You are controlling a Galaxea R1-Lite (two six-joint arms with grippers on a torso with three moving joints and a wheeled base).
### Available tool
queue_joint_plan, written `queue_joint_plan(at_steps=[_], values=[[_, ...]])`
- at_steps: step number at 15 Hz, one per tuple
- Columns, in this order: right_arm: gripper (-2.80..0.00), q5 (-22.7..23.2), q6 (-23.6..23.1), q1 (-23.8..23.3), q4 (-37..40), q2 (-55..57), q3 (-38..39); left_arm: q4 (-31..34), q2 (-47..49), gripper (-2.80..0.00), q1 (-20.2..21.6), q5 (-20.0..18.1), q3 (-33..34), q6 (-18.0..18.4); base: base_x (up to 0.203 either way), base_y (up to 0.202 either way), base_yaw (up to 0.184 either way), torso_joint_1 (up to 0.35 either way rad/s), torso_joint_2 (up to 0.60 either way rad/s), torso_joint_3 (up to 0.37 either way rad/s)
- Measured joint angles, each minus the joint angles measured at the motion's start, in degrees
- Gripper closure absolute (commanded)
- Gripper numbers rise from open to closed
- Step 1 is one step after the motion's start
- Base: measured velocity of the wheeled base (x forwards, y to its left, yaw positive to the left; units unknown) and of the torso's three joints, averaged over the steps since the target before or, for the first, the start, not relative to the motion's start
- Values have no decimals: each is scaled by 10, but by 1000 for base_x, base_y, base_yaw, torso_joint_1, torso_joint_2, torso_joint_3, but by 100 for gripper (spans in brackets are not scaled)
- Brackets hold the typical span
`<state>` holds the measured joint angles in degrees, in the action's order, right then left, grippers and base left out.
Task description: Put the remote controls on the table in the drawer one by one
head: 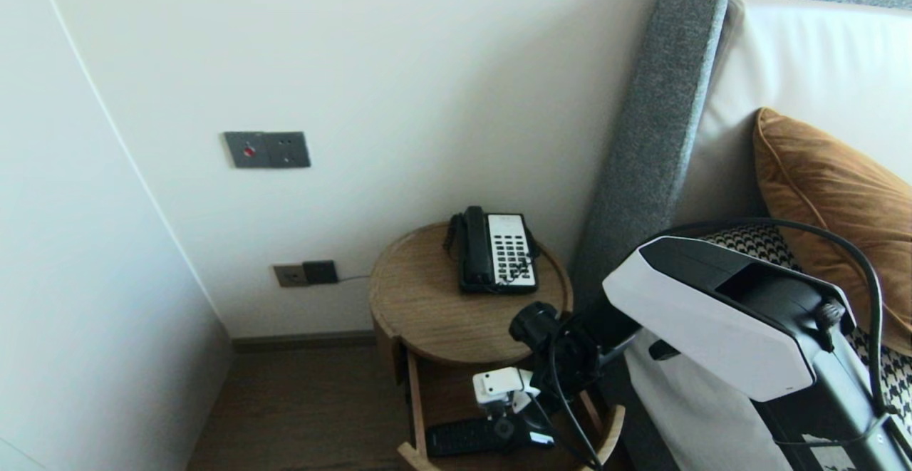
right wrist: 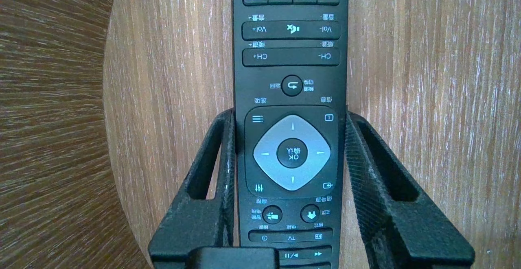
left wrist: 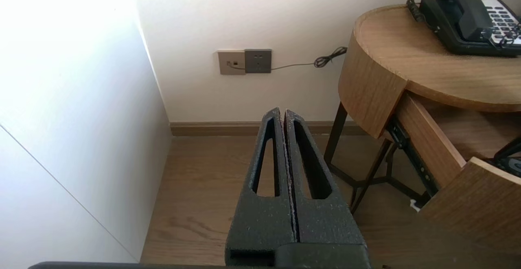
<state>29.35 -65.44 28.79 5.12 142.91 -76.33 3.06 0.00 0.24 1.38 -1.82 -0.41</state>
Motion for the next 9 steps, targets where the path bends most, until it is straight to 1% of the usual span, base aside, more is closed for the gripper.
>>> queue_joint_plan(at_steps=[1,2,9], values=[[0,0,0,0,0,0,0,0,0,0,0,0,0,0,0,0,0,0,0,0],[-280,0,0,0,0,-1,0,0,0,0,0,0,0,0,0,0,0,0,0,0],[-280,0,0,0,0,-16,9,0,0,0,0,0,0,0,0,0,0,0,0,0]])
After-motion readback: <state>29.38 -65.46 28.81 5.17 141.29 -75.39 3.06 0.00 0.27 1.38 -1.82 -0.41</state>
